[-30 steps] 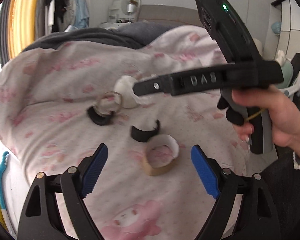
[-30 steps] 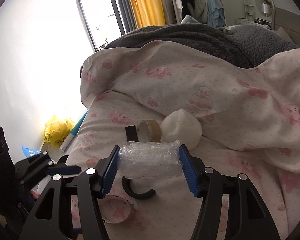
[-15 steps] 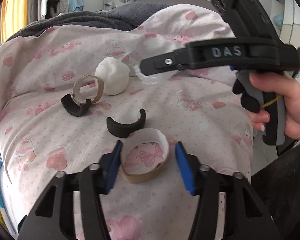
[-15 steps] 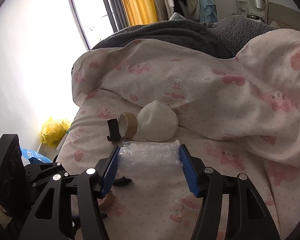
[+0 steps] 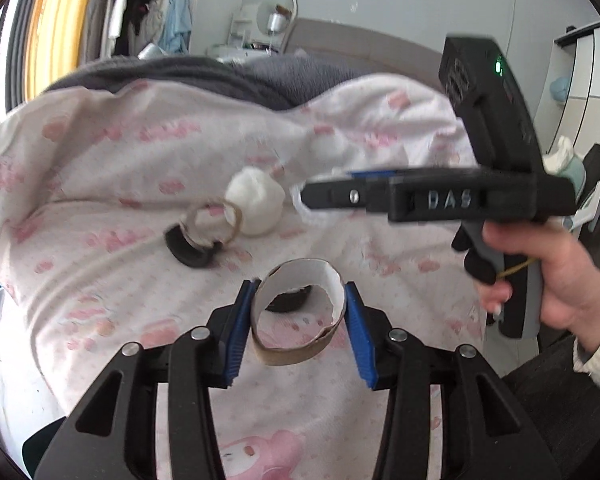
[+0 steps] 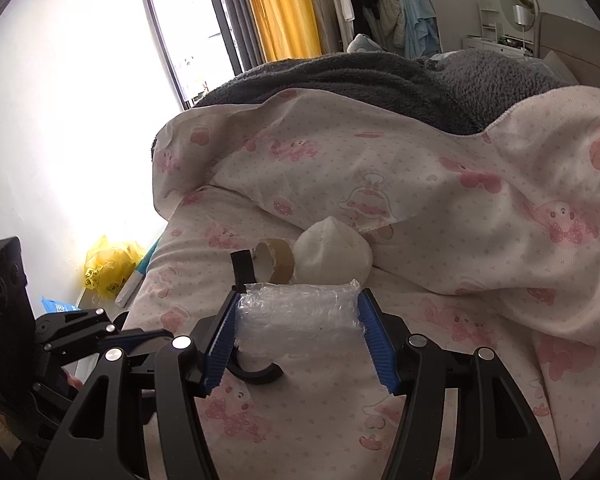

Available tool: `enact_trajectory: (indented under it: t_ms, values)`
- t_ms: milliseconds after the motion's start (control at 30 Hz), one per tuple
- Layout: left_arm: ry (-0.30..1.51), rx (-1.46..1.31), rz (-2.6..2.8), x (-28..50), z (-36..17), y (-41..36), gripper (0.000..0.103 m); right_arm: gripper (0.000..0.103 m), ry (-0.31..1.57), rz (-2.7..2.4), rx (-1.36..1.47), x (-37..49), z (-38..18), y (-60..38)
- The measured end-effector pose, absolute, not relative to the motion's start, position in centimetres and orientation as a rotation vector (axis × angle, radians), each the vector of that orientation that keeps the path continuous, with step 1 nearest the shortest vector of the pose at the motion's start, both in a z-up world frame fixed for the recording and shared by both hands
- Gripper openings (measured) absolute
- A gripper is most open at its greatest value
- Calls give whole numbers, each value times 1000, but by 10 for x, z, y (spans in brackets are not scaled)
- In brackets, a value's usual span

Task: Collect trash
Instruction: 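Carry the plastic bag and cardboard tube over the teal bin with both tools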

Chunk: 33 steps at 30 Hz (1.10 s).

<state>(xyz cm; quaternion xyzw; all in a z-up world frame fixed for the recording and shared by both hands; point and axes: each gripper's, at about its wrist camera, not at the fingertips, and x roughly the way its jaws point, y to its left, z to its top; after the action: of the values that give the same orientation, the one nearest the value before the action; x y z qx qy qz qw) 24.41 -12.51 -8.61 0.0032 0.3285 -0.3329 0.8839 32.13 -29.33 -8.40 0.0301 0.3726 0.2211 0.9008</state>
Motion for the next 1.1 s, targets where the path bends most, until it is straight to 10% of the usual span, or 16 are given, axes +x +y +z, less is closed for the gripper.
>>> enact_trajectory:
  t_ms: [1100]
  values:
    - [891, -82, -92, 254, -126, 67, 48, 60, 778, 663, -50, 318, -84, -110]
